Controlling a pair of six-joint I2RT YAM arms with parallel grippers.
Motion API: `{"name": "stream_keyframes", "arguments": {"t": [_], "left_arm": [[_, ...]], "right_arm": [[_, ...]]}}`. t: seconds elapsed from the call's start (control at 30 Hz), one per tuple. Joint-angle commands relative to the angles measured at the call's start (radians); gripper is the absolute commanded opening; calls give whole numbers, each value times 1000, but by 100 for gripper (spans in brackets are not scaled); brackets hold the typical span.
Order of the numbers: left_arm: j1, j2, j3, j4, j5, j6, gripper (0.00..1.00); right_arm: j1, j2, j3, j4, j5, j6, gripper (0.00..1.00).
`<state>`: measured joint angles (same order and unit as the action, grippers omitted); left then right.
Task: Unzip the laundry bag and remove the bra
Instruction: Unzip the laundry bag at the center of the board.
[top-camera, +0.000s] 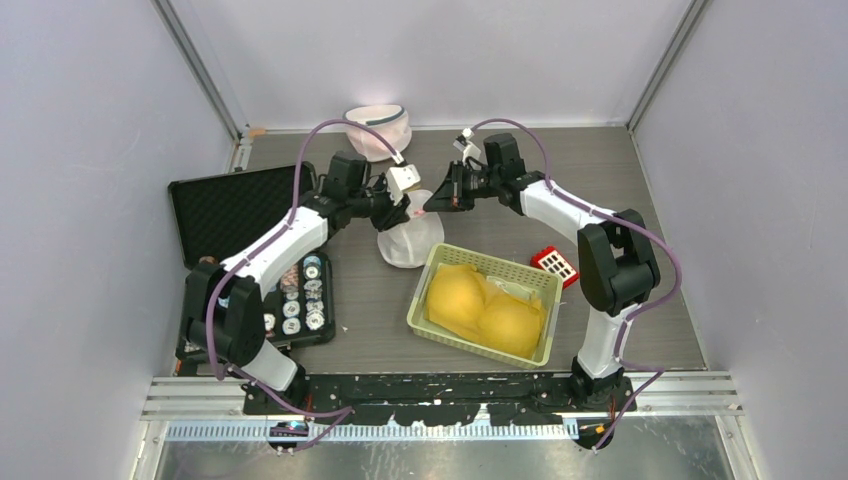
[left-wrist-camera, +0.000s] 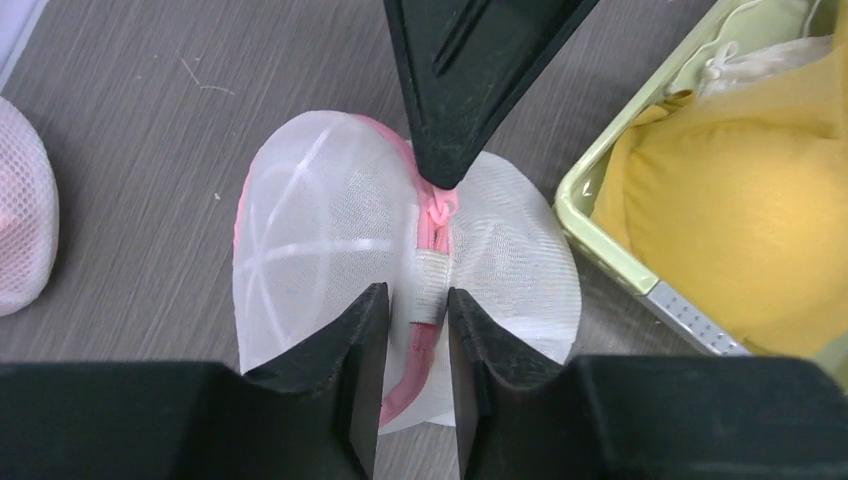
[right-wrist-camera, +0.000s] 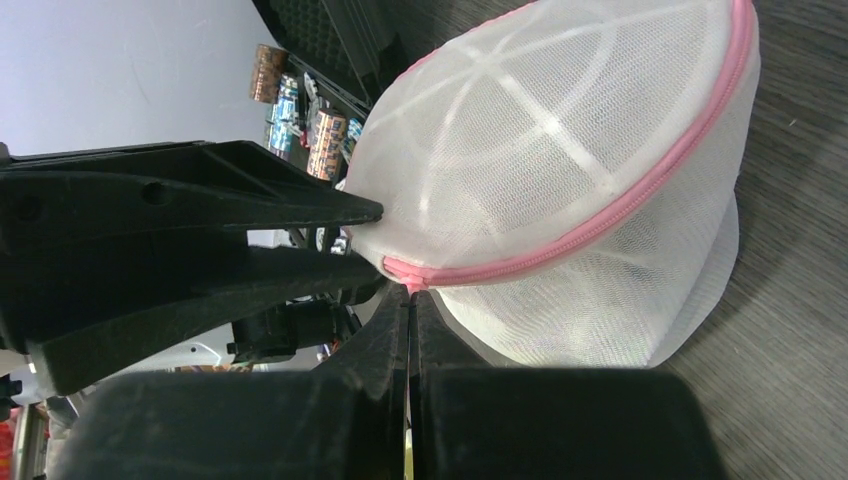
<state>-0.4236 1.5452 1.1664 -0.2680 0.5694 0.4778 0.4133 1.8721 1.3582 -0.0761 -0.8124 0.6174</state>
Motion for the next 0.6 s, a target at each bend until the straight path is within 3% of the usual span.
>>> {"name": "stream_keyframes", "arguments": {"t": [0.0,0.17,0.57], "left_arm": [[-3,2,3,2,-53,35,23],[-3,-43,-55,12,-45,88,0],[-1,-31,-115,118,-20,233,0]], "right_arm": [[6,-41,22,33,-1,2,1],[2,-44,45,-42,16,-61,1],[-90,-27,37,-3,10,-63,1]]}}
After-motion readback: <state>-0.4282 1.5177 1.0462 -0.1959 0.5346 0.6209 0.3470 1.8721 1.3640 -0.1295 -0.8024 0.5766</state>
